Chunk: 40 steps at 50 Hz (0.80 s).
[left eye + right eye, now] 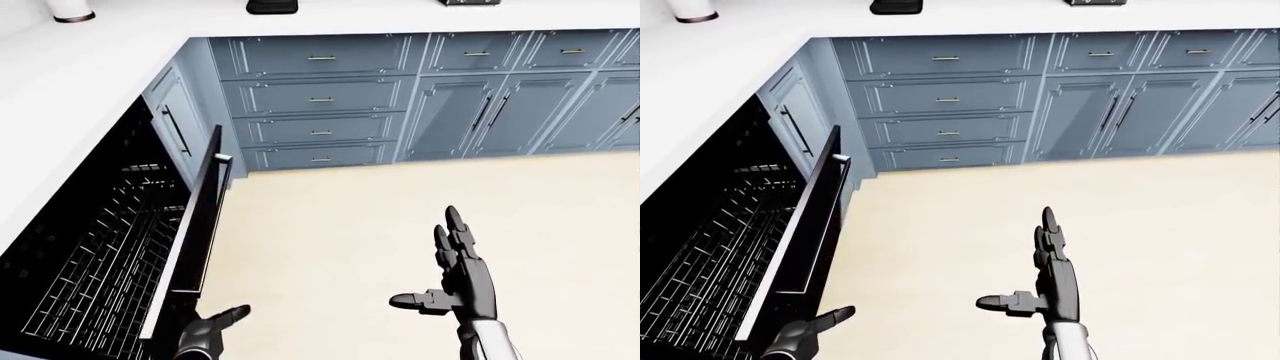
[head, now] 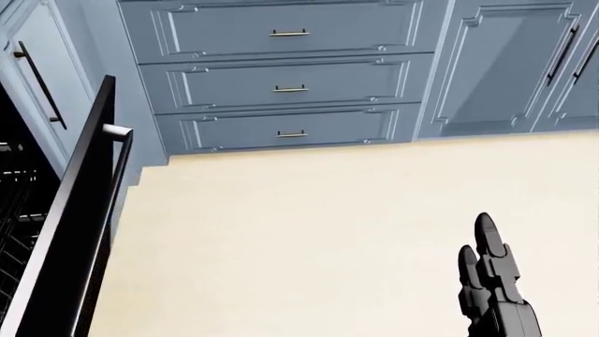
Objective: Close the dishwasher door
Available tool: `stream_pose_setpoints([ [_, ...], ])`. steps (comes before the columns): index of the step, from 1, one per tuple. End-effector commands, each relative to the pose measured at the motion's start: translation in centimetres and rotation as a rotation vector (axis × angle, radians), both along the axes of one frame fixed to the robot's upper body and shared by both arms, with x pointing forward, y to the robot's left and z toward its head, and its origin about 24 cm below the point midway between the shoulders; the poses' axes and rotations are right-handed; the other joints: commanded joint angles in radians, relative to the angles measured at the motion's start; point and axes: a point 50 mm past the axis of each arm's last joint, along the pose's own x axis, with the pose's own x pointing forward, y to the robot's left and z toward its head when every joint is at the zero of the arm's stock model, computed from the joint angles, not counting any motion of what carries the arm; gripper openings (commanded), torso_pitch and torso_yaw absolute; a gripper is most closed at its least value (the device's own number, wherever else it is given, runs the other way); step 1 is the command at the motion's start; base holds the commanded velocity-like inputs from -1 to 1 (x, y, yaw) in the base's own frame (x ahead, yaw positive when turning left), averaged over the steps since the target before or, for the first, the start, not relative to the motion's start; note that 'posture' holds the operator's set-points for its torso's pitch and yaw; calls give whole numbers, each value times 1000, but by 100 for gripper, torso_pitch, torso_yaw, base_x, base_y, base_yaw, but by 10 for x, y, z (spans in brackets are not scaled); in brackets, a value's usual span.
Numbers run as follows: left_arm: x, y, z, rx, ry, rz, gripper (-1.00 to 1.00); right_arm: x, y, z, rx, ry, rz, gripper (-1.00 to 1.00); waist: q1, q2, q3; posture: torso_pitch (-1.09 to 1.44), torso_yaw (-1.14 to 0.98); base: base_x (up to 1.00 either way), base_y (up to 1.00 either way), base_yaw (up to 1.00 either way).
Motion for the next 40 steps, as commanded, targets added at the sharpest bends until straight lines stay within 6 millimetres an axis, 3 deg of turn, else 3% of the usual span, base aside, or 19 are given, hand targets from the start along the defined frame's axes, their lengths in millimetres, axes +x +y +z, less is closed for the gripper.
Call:
stream_pose_setpoints([
  [1,10,28,20,115,-77,88,100,2,0,15,-12,-83,3,100,11,8,-15,0,0,0,0,0],
  [40,0,56,27,161,-78,175,100,2,0,15,-13,-82,3,100,7,13,-15,0,0,0,0,0],
])
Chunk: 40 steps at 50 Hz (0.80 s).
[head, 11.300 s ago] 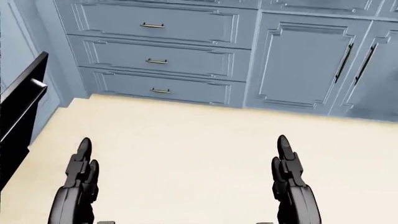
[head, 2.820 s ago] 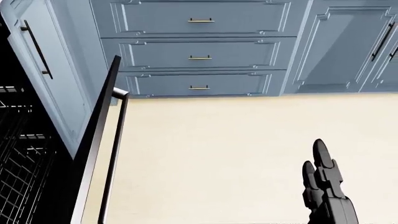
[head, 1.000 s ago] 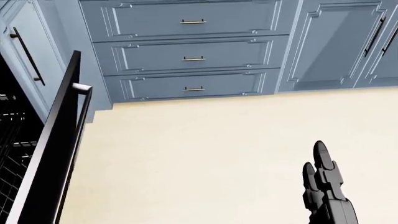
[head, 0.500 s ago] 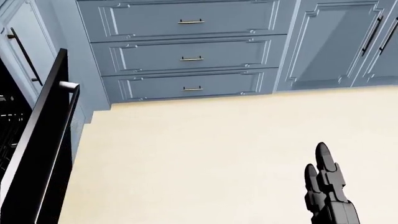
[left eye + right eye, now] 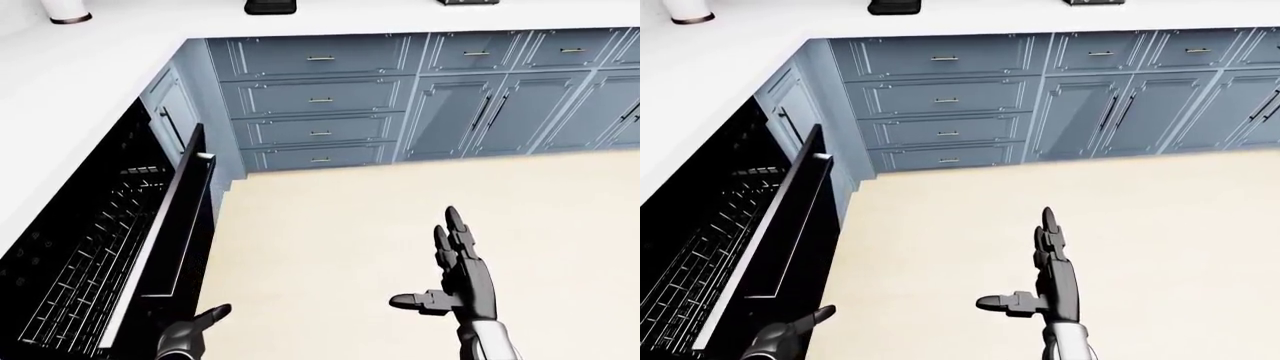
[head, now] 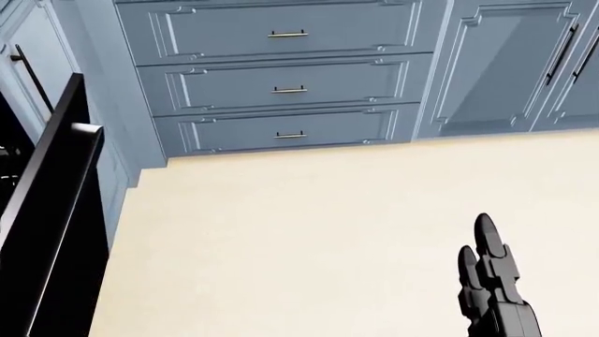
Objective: Close the dishwasher door
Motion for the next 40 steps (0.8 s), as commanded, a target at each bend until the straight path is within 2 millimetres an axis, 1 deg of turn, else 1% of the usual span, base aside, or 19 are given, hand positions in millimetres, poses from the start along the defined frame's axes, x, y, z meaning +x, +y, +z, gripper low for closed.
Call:
stream_pose_setpoints([
  [1,6,25,19,118,-64,86,100,2,0,15,-14,-83,3,100,11,11,-16,0,0,0,0,0],
  [17,-2,37,20,133,-58,124,100,1,0,15,-15,-84,0,100,10,12,-12,0,0,0,0,0],
  [40,-8,56,28,157,-62,192,100,1,-1,17,-17,-88,-1,100,7,14,-8,0,0,0,0,0],
])
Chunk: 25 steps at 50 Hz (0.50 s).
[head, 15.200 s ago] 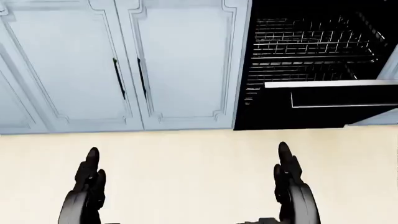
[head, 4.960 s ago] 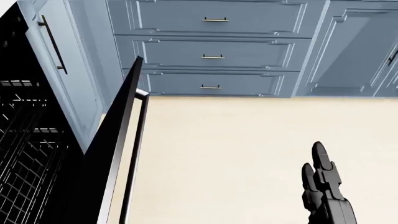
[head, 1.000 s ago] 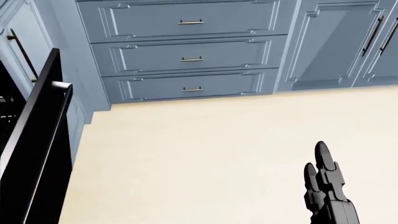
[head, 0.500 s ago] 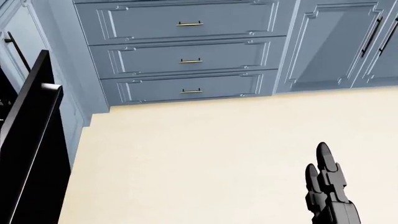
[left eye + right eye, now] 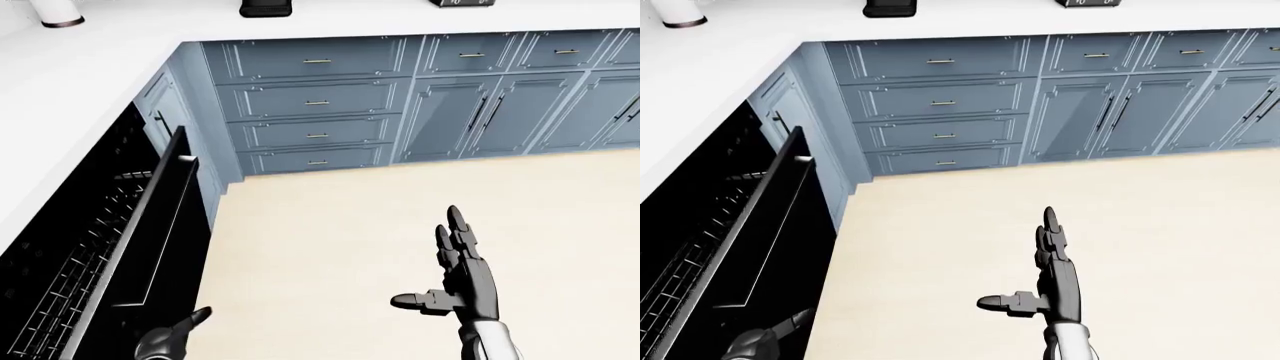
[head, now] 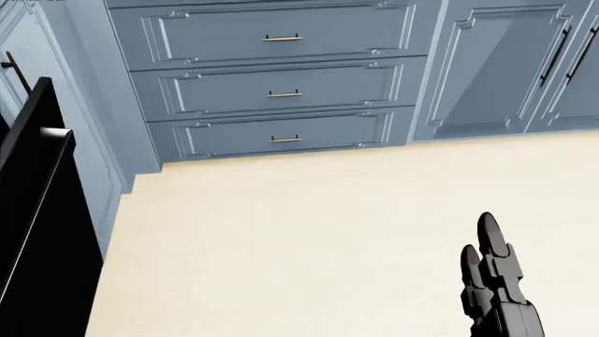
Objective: Close the dishwasher door
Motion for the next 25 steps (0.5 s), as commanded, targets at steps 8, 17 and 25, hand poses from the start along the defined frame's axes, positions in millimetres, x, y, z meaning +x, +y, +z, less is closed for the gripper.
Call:
stream_pose_setpoints([
  [8,0,31,22,140,-52,108,100,2,0,14,-12,-79,4,100,13,19,-13,0,0,0,0,0],
  [17,-3,38,25,155,-47,133,100,2,0,13,-12,-79,2,100,14,24,-10,0,0,0,0,0],
  [25,-7,45,28,168,-48,159,100,1,-1,14,-13,-80,0,100,14,28,-8,0,0,0,0,0],
])
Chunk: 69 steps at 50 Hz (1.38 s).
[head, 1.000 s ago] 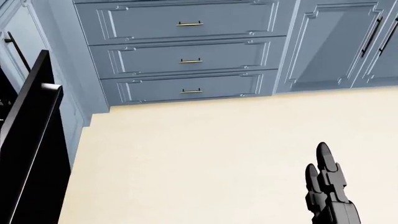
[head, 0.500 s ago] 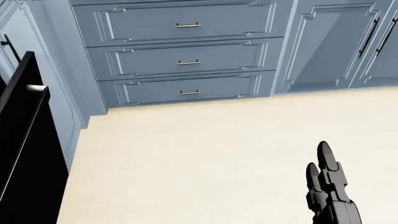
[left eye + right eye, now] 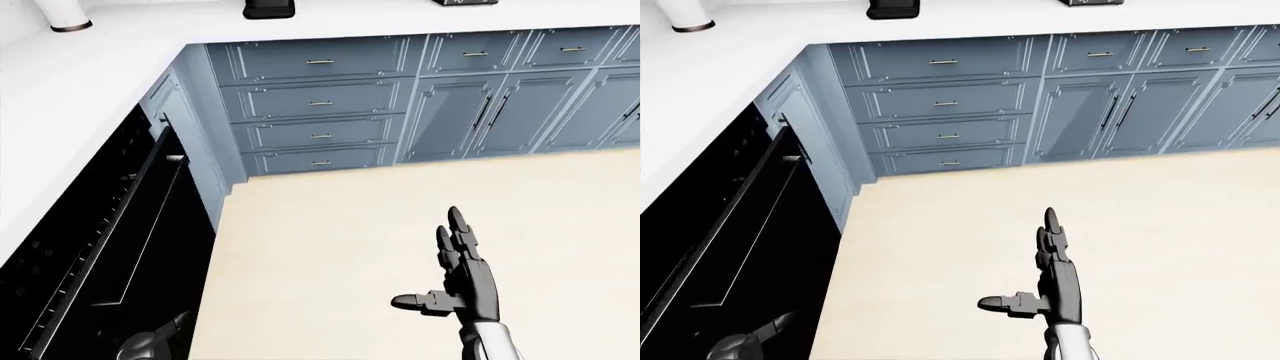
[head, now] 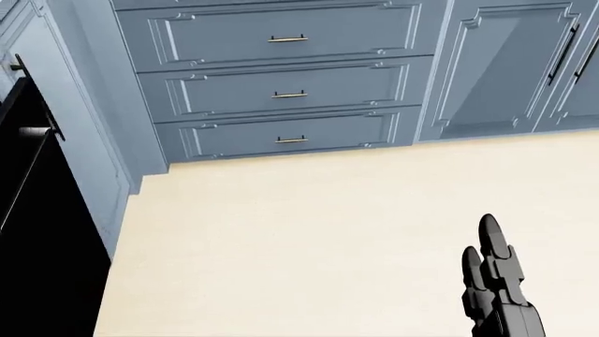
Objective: Close the dishwasher door
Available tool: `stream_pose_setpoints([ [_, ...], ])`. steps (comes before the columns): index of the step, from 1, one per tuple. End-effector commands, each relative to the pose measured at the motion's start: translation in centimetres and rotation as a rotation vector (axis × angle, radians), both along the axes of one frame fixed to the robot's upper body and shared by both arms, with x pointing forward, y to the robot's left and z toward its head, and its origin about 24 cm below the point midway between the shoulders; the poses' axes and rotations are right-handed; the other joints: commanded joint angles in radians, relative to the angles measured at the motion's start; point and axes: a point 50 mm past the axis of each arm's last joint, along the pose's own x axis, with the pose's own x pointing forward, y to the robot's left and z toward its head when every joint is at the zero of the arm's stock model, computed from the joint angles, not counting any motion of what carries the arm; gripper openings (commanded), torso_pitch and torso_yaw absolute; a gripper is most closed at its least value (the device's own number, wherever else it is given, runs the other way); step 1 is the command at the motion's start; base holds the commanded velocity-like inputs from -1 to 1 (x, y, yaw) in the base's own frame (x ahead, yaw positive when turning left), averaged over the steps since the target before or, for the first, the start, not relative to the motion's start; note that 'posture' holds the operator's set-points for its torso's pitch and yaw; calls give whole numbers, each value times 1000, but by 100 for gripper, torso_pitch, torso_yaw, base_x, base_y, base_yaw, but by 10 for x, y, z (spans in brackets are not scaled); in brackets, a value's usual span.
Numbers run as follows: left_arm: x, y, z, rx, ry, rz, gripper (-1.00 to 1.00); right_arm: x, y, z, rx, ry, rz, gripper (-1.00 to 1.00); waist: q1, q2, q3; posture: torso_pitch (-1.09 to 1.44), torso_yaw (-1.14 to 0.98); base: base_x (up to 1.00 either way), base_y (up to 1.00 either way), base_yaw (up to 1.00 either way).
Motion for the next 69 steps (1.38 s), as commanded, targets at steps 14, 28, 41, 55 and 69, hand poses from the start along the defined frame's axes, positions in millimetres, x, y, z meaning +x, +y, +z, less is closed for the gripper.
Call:
stream_pose_setpoints([
  [14,-7,34,22,134,-41,126,100,2,1,15,-14,-82,4,100,10,22,-13,0,0,0,0,0],
  [28,-14,40,24,139,-39,159,100,2,1,18,-17,-85,5,100,11,30,-14,0,0,0,0,0],
  [41,-19,44,24,145,-32,181,100,2,2,16,-16,-83,4,100,8,37,-16,0,0,0,0,0],
  [55,-26,47,22,143,-25,200,100,3,2,16,-16,-83,4,100,3,42,-17,0,0,0,0,0],
  [69,-27,49,23,142,-29,209,100,3,2,20,-20,-89,4,100,-1,45,-16,0,0,0,0,0],
])
